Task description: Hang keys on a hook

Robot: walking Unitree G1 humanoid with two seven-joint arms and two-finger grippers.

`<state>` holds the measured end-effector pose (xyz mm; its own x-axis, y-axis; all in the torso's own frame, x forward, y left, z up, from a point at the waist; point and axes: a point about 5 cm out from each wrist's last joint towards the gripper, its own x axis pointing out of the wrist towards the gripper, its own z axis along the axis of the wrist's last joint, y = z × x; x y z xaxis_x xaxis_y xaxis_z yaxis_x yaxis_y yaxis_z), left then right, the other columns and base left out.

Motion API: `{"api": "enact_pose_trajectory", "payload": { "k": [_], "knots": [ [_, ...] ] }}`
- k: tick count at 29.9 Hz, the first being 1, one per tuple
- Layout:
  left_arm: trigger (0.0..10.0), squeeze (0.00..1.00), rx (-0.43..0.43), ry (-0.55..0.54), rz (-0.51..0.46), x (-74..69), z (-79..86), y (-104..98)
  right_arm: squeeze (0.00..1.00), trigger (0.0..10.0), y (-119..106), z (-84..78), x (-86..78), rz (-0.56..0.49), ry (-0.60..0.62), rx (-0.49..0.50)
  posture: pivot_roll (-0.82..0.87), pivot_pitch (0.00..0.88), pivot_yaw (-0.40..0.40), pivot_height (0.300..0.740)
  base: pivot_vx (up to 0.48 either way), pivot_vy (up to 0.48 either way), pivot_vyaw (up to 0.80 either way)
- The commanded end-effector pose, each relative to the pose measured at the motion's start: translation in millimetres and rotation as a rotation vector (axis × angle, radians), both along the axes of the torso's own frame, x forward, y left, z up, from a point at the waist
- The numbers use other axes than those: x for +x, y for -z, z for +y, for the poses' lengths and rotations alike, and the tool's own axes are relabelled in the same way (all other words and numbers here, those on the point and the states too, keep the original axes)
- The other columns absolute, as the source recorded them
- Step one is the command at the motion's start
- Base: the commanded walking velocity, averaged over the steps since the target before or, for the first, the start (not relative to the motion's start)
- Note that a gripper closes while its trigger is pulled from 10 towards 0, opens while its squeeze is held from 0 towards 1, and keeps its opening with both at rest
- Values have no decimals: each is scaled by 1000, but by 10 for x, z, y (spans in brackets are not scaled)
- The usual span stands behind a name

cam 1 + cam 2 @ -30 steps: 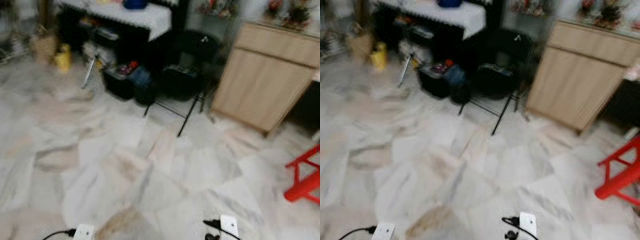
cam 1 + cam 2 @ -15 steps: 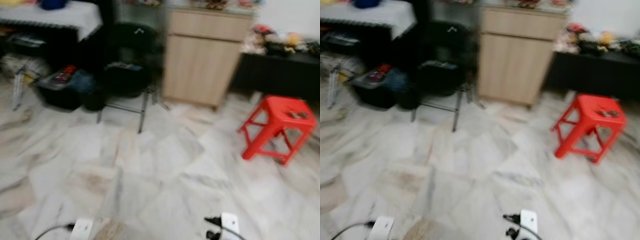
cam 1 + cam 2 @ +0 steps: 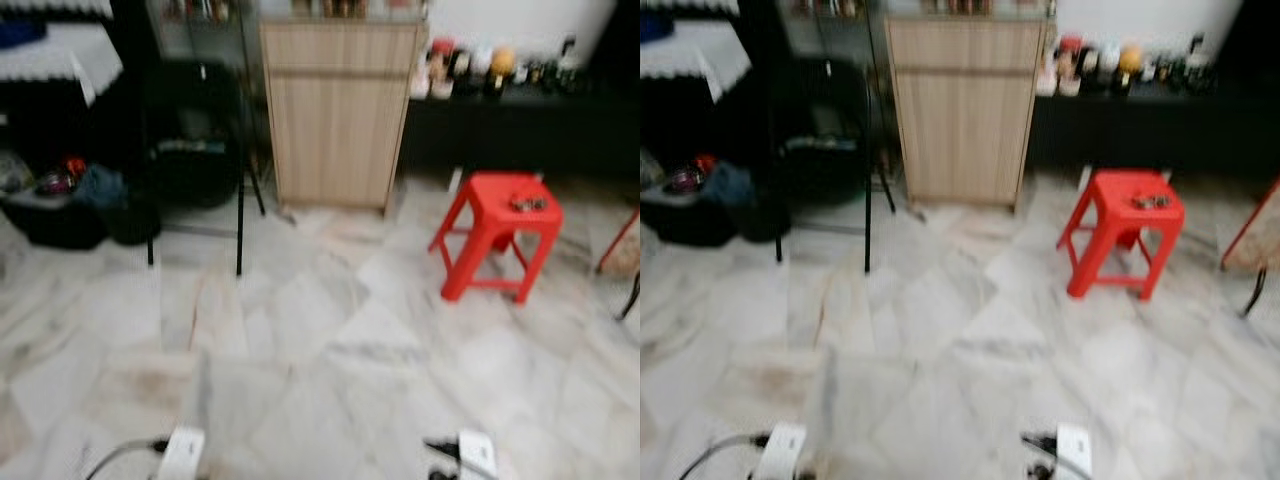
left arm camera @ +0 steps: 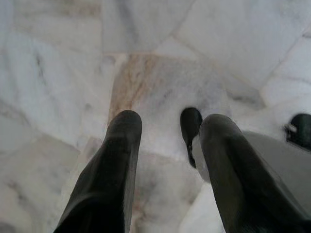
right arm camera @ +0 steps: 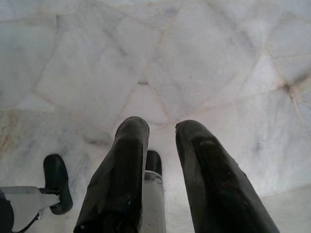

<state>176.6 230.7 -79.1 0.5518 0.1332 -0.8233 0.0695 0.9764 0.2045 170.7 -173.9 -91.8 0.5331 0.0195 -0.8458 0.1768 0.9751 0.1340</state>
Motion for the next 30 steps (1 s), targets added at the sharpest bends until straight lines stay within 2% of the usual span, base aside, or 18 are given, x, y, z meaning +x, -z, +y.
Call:
{"api": "enact_pose_trajectory", "payload": {
  "k": [1,26,28,30],
  "knots": [
    [10000,0,13,2,19,-38,43,9,0,10000,-6,47,22,-11,7,13,87,0,-30,740,0,-401,0],
    [10000,0,-9,-3,16,-41,-17,25,0,10000,0,41,3,-10,1,12,72,0,-30,740,0,-403,0],
    [10000,0,-21,-17,-5,-21,-22,14,0,10000,-1,39,5,-11,2,12,72,0,-32,740,0,-197,0],
    [10000,0,-43,-43,-70,54,-30,-29,0,10000,-2,34,7,-13,5,12,72,0,-34,740,0,0,0]
  ]
}}
